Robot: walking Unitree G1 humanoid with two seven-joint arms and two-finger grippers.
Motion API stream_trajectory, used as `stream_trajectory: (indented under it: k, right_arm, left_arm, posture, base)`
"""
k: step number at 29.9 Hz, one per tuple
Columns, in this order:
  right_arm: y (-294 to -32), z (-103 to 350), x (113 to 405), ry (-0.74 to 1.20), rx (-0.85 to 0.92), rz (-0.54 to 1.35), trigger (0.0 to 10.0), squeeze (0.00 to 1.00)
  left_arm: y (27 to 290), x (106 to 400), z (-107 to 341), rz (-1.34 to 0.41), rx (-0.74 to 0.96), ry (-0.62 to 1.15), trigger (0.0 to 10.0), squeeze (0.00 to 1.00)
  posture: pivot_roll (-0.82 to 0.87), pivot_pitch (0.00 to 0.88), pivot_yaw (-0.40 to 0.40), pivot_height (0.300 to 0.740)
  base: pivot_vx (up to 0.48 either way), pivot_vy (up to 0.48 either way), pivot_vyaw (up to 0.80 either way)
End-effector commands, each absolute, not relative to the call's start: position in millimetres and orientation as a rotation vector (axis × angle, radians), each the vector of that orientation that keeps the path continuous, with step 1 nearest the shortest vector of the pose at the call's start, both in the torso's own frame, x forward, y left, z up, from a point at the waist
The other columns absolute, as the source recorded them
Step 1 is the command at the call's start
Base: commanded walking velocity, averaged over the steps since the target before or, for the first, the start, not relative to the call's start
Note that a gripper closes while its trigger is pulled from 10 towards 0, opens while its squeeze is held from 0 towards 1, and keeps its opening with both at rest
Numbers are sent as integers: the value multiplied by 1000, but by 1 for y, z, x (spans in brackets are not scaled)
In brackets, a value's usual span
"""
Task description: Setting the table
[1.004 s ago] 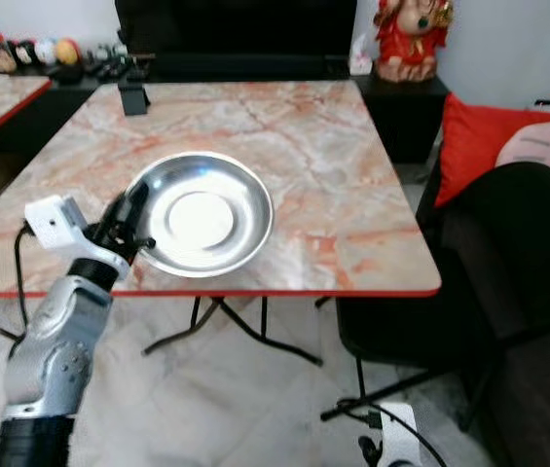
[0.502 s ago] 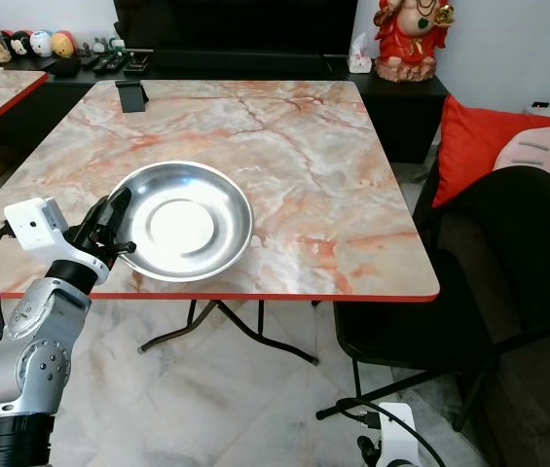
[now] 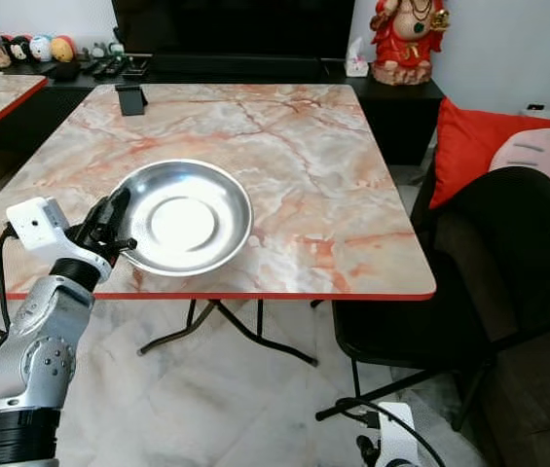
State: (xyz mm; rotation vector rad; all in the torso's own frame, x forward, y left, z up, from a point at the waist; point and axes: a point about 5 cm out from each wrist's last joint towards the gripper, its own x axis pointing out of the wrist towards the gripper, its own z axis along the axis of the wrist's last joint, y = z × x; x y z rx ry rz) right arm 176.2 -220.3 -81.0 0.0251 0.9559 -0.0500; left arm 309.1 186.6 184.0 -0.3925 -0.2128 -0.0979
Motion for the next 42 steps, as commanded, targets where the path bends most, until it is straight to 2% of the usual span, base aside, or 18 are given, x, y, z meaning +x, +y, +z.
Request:
stream_trajectory:
  k: [1,25,42]
  right_arm:
    - [-219,-79,180,948,32,-48,10000,0]
    - [-220,-79,180,954,24,-37,10000,0]
    - [-220,-79,180,955,21,-32,10000,0]
  left_arm:
    - [187,311,191,-105,-397,-232,10000,0]
    - [193,312,190,-85,-363,-218,10000,0]
    - [201,313,185,-45,-348,-198,10000,0]
  posture:
    - [-14,0,-8,707]
    - [-10,0,-10,707]
    - [-11,0,-10,707]
  base:
    - [262,0,0]
    - [265,0,0]
    - [0,0,0]
